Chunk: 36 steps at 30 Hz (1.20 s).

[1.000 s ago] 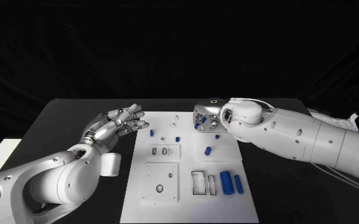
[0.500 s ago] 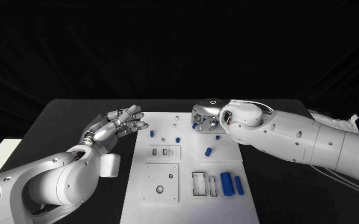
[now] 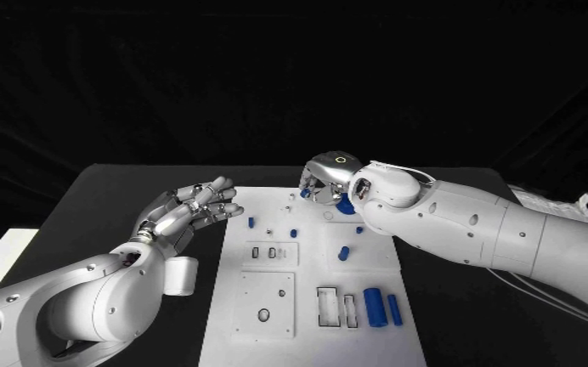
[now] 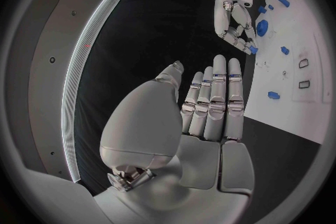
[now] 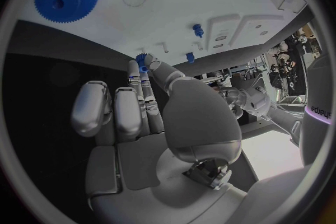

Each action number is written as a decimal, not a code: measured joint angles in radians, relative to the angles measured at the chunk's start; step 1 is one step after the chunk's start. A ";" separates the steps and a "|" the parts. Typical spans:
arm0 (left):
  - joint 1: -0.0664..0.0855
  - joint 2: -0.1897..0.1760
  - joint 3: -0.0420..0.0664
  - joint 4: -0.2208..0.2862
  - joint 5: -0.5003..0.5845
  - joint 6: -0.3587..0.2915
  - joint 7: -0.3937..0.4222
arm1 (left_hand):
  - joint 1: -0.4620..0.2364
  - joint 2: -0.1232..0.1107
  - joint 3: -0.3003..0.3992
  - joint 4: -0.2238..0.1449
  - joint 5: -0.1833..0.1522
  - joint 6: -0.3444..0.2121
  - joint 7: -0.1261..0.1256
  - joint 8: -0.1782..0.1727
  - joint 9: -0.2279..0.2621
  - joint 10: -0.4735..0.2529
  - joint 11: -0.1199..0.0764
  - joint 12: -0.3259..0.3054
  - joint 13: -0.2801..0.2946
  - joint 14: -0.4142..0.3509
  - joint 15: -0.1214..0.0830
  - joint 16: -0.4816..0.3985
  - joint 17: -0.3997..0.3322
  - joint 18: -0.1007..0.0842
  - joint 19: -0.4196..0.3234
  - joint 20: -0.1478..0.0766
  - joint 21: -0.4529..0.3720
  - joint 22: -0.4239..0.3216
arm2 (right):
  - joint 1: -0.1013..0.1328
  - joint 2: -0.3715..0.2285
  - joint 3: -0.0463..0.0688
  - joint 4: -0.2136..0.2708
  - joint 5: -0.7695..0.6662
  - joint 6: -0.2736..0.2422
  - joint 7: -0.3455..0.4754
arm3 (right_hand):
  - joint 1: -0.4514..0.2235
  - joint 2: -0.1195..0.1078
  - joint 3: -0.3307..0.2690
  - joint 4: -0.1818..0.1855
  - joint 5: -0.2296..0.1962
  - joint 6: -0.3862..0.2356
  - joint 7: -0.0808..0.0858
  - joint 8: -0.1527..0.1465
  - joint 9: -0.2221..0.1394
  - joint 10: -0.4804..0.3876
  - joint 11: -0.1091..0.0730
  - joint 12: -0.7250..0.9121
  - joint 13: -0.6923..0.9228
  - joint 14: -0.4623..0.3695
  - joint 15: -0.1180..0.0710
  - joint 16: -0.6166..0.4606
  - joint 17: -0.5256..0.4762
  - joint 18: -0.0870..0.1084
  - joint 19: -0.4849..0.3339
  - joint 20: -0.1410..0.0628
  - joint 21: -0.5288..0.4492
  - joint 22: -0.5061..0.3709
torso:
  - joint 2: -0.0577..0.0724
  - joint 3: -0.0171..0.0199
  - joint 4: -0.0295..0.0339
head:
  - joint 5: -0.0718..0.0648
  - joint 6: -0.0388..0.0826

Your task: Assemble the parts on the task board

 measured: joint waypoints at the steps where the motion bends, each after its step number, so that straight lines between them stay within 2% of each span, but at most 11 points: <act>1: 0.000 0.000 0.000 0.000 0.000 0.000 0.000 | 0.000 0.000 0.000 0.000 0.000 0.000 0.000 0.000 0.000 0.000 0.000 -0.003 0.000 0.000 0.000 0.000 0.000 0.000 0.000 0.000 0.000 0.000 | 0.000 0.008 0.000 -0.007 -0.001 -0.006 -0.001 | 0.001 0.001 0.001 0.001 0.000 0.000 0.000 0.000 -0.001 0.000 0.000 0.000 0.000 0.000 0.000 0.000 0.000 0.000 0.000 0.000 0.000 0.000 | 0.001 0.0000 0.0012 | -0.001 0.000; 9: 0.000 0.000 0.000 0.003 0.000 0.001 0.000 | 0.000 0.000 0.000 0.000 0.000 0.000 0.000 0.000 0.000 0.000 0.000 -0.003 0.000 0.000 0.000 -0.004 0.000 0.000 0.000 0.000 0.000 0.000 | 0.001 0.060 0.000 -0.054 -0.011 -0.030 -0.004 | 0.001 0.001 0.001 0.001 -0.004 0.000 0.000 -0.002 0.000 0.002 -0.002 0.000 -0.001 0.000 0.000 0.000 0.001 0.000 0.000 0.000 0.000 0.002 | 0.008 -0.0019 0.0128 | -0.003 0.003; 13: 0.000 0.002 0.000 0.002 0.000 0.001 -0.001 | 0.000 0.000 0.000 0.000 0.000 0.000 0.000 0.000 0.000 0.000 0.000 -0.003 0.000 0.000 0.000 -0.004 0.000 0.000 0.000 0.000 0.000 0.000 | 0.000 0.075 0.000 -0.068 -0.014 -0.029 -0.004 | 0.005 -0.003 0.001 0.001 -0.004 0.000 0.000 -0.002 0.001 0.002 -0.002 0.000 -0.001 0.000 0.000 0.004 0.002 0.000 0.000 0.000 0.000 0.004 | 0.011 -0.0033 0.0162 | -0.005 0.002; 26: 0.000 0.004 0.000 0.001 0.000 0.003 -0.002 | 0.000 0.000 0.001 -0.001 0.000 0.000 0.000 0.000 0.000 0.000 0.000 -0.003 0.000 0.000 0.000 -0.004 0.000 0.000 0.000 0.000 0.000 0.000 | 0.000 0.092 0.001 -0.094 -0.027 -0.017 -0.010 | 0.005 -0.003 0.007 0.007 -0.011 -0.002 0.002 -0.009 0.001 0.002 -0.002 0.000 0.000 0.000 0.000 0.004 0.007 0.000 0.000 0.000 0.004 0.007 | 0.014 -0.0051 0.0195 | -0.008 -0.001; 36: 0.000 0.003 0.000 -0.002 0.000 0.004 -0.003 | 0.000 0.000 0.003 -0.003 0.000 0.000 0.000 0.000 0.000 0.000 0.000 -0.003 0.000 0.000 0.000 -0.004 0.002 0.000 0.000 0.000 0.000 -0.001 | 0.000 0.073 0.001 -0.073 -0.057 -0.013 -0.032 | 0.005 -0.003 0.008 0.008 -0.014 0.001 -0.002 -0.005 0.002 0.002 -0.002 0.000 0.000 0.000 0.000 0.008 0.009 0.000 0.000 0.000 0.004 0.010 | 0.014 -0.0056 0.0224 | -0.010 -0.002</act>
